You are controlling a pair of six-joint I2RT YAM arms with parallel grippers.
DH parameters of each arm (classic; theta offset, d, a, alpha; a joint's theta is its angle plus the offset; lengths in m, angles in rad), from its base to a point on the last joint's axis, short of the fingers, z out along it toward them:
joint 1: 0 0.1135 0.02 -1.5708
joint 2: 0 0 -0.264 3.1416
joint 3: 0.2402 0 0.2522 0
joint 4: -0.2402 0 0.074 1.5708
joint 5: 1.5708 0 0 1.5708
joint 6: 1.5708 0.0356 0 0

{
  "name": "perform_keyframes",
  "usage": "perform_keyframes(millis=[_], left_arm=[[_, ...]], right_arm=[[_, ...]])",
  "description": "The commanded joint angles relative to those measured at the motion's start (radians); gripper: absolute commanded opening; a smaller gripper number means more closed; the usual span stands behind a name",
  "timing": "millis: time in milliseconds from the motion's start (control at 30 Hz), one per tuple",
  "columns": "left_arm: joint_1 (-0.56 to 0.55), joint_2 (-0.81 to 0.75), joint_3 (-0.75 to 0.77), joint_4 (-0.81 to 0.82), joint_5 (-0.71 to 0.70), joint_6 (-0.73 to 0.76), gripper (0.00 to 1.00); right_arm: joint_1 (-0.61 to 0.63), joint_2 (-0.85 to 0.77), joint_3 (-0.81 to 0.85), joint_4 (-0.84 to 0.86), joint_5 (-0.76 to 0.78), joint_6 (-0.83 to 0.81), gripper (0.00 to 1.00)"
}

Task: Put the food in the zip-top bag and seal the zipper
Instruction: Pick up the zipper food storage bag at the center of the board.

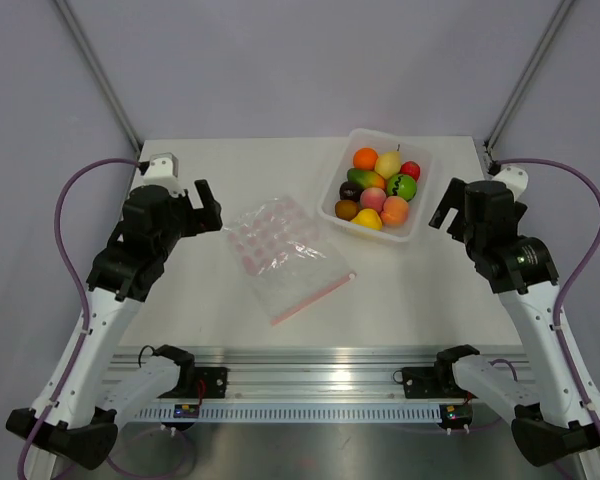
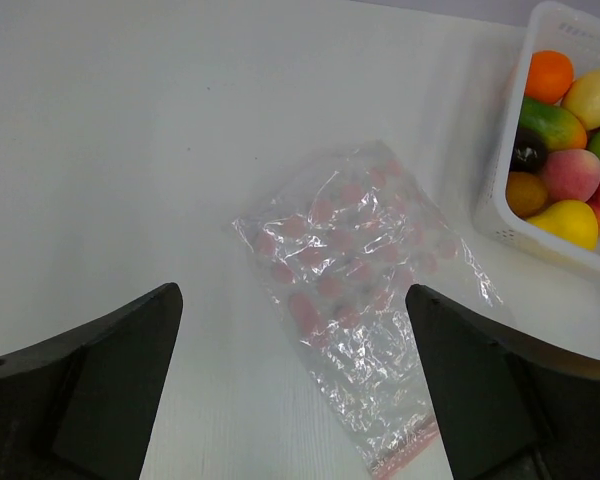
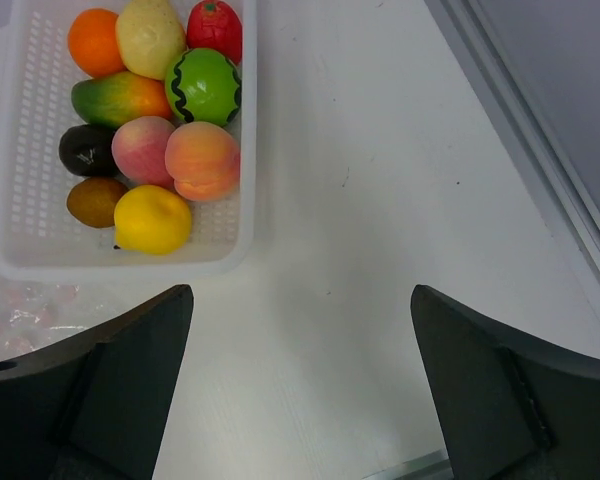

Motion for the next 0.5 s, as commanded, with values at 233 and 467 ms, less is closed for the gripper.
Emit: perform_keyframes(millis=[233, 467], left_arm=[[-0.051, 0.051, -0.003, -0.023, 0.05, 0.046, 0.99], [-0.325, 0.116, -0.086, -0.086, -0.105, 0.03, 0.99]], right_arm=[[0.008, 0.035, -0.024, -0.02, 0.091, 0.05, 0.99], [0.006, 0.011, -0.058, 0.025, -0.041, 0.012, 1.0]])
